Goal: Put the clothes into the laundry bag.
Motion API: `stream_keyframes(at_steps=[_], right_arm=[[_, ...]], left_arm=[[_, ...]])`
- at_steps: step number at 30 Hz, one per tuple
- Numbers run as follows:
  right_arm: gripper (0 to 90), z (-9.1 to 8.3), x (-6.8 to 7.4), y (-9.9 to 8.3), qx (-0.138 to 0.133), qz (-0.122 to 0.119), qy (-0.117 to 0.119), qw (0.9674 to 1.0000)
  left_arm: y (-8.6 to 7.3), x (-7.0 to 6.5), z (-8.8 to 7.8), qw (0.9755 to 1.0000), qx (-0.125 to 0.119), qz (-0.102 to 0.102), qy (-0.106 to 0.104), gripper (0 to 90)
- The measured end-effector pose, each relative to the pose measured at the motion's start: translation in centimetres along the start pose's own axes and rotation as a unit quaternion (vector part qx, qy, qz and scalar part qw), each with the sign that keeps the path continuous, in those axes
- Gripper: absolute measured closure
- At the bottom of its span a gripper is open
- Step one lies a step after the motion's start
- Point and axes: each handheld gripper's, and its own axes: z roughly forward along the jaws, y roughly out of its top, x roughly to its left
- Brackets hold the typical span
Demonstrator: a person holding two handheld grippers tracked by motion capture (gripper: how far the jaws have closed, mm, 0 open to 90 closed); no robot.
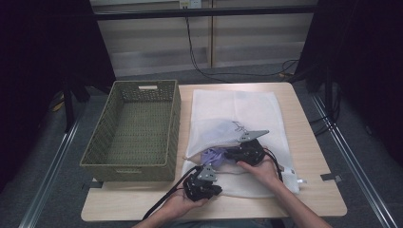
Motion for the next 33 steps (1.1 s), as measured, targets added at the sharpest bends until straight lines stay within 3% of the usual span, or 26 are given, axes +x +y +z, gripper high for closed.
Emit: stream_keyframes(at_steps=[15,16,28,33], right_arm=[[81.6,0.6,-0.4,0.0,0.000,0.004,-0.020,0.9998],[81.6,0.6,-0.4,0.0,0.000,0.004,-0.021,0.9998],[81.4,1.3,-0.9,0.3,-0.007,0.029,-0.047,0.9985],[80.9,1.6,-1.1,0.6,-0.008,0.028,-0.060,0.9978]], left_arm=[[0.1,0.1,0.0,1.0000,0.005,0.008,-0.001,86.8],[0.0,0.1,0.1,1.0000,-0.004,0.007,-0.001,86.7],[0.0,0.0,0.1,1.0000,-0.007,-0.003,-0.001,86.8],[0.0,0.0,0.2,1.0000,-0.007,-0.001,-0.002,86.8]])
